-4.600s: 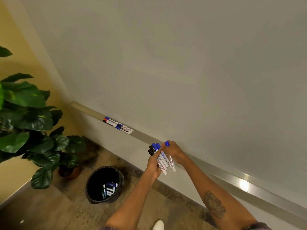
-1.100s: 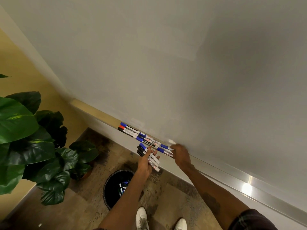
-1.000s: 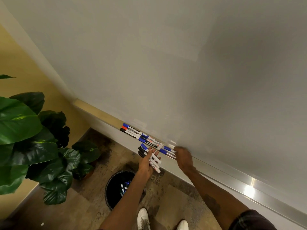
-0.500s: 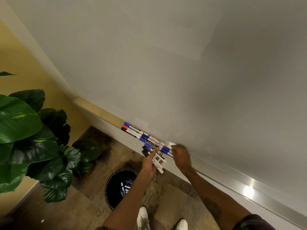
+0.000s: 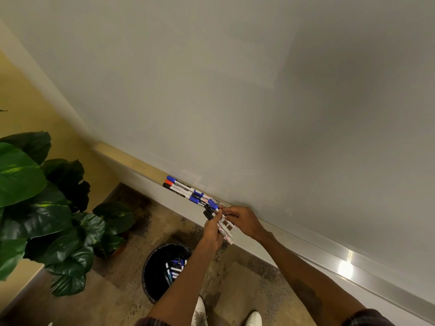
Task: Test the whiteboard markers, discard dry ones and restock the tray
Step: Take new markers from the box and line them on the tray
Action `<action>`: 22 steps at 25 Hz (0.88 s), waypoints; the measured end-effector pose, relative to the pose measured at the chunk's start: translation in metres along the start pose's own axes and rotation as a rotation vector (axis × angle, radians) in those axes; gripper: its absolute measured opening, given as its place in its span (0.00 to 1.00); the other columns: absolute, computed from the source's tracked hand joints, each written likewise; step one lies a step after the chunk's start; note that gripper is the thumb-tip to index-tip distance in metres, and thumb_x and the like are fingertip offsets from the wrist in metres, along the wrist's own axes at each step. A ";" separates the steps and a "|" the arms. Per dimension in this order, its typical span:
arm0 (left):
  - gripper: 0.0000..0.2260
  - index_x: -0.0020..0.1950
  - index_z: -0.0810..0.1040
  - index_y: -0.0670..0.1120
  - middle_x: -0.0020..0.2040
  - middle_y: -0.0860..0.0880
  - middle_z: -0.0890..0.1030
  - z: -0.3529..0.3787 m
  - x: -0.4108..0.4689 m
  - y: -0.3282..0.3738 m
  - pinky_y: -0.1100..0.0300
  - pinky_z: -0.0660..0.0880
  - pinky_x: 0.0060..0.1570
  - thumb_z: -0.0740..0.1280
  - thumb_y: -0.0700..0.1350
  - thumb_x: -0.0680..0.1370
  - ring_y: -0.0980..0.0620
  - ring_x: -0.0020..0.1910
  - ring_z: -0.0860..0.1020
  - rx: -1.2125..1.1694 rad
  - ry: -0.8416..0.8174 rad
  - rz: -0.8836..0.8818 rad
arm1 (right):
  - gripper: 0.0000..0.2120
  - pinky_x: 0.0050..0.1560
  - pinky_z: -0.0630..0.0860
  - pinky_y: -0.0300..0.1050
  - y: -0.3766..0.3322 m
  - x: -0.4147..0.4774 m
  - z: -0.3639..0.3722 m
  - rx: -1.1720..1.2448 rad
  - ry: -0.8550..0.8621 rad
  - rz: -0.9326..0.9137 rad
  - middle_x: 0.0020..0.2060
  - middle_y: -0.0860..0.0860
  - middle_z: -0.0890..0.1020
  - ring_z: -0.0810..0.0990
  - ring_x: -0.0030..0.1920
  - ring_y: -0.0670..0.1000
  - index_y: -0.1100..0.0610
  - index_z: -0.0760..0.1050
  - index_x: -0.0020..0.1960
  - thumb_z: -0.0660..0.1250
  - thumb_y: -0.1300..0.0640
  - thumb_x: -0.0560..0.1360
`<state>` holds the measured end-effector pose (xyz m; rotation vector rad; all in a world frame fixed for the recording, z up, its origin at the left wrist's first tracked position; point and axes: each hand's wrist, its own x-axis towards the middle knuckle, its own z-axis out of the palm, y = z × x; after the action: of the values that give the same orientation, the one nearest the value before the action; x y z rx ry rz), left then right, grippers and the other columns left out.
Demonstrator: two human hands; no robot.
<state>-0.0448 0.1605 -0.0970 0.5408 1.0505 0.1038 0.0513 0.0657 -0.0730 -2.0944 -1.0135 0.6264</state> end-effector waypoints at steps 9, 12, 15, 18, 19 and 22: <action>0.09 0.60 0.77 0.51 0.67 0.44 0.77 -0.019 -0.007 0.007 0.41 0.68 0.71 0.65 0.49 0.81 0.38 0.66 0.76 -0.067 -0.061 0.011 | 0.20 0.53 0.79 0.43 0.014 -0.013 0.003 -0.385 0.120 0.270 0.54 0.54 0.83 0.83 0.52 0.51 0.58 0.76 0.61 0.71 0.48 0.75; 0.09 0.61 0.76 0.50 0.68 0.44 0.74 -0.029 -0.009 0.013 0.41 0.64 0.73 0.61 0.49 0.83 0.37 0.70 0.72 -0.069 -0.071 -0.027 | 0.22 0.57 0.76 0.40 0.023 -0.016 0.007 -0.442 0.063 0.304 0.58 0.54 0.81 0.82 0.57 0.50 0.57 0.74 0.64 0.70 0.46 0.76; 0.14 0.68 0.72 0.49 0.72 0.44 0.72 -0.033 -0.011 0.017 0.43 0.66 0.73 0.59 0.49 0.84 0.38 0.71 0.71 -0.067 -0.094 -0.012 | 0.22 0.58 0.75 0.40 0.028 -0.012 0.010 -0.473 0.042 0.307 0.60 0.54 0.80 0.81 0.58 0.50 0.57 0.73 0.65 0.70 0.45 0.76; 0.17 0.73 0.69 0.48 0.73 0.44 0.72 -0.033 -0.013 0.018 0.44 0.67 0.72 0.59 0.49 0.84 0.39 0.70 0.72 -0.051 -0.104 0.002 | 0.23 0.59 0.75 0.42 0.028 -0.012 0.013 -0.493 0.047 0.298 0.60 0.54 0.80 0.80 0.58 0.51 0.56 0.74 0.65 0.71 0.45 0.75; 0.18 0.73 0.69 0.48 0.73 0.45 0.72 -0.032 -0.013 0.018 0.44 0.67 0.72 0.59 0.50 0.84 0.39 0.70 0.72 -0.041 -0.105 0.003 | 0.24 0.59 0.76 0.43 0.030 -0.012 0.015 -0.491 0.056 0.294 0.60 0.55 0.81 0.80 0.58 0.51 0.56 0.74 0.65 0.71 0.45 0.74; 0.18 0.73 0.69 0.47 0.73 0.45 0.73 -0.027 -0.011 0.016 0.44 0.67 0.72 0.59 0.50 0.84 0.39 0.70 0.73 -0.040 -0.119 0.013 | 0.24 0.57 0.78 0.47 0.032 -0.016 0.021 -0.449 0.116 0.267 0.58 0.56 0.82 0.81 0.56 0.54 0.58 0.76 0.63 0.74 0.46 0.72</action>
<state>-0.0706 0.1806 -0.0911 0.5111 0.9271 0.1030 0.0430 0.0469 -0.1087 -2.6574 -0.8739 0.4227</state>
